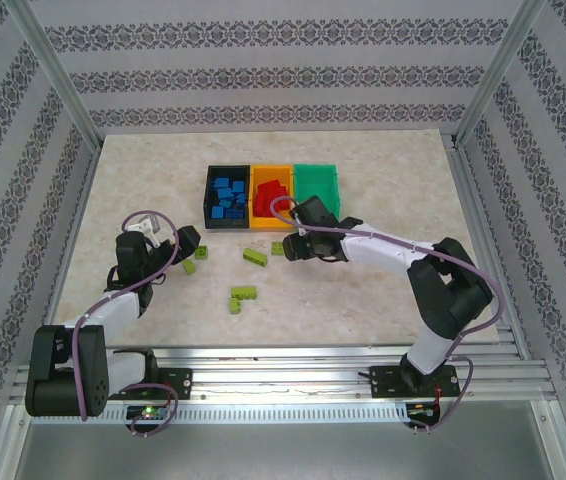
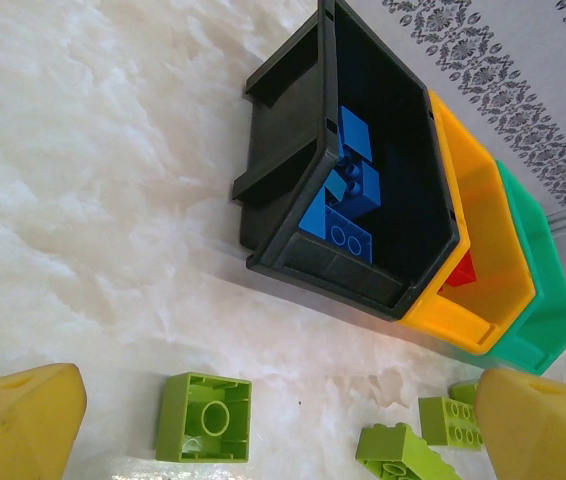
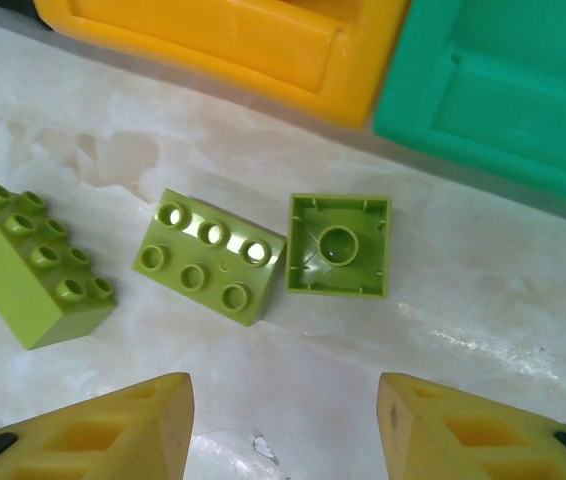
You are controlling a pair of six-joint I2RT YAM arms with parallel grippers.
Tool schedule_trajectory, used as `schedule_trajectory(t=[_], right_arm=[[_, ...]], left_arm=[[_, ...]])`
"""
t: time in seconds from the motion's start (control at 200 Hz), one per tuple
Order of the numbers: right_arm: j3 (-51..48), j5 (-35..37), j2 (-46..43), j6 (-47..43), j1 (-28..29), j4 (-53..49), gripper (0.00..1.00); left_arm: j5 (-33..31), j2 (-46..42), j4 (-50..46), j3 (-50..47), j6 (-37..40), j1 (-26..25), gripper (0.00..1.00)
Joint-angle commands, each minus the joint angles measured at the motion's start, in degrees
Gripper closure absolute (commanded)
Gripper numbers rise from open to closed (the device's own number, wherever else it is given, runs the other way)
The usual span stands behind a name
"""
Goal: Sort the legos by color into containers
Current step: Pick up the lego from the center of the table.
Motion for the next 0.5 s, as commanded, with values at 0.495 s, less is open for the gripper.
schedule_trajectory(t=[0.495], right_arm=[[5.8,0.3,10.1,0.4,-3.0,3.3,0.49]], left_arm=[[1.1,1.1,2.1,-0.4,0.1,-0.1,0.00]])
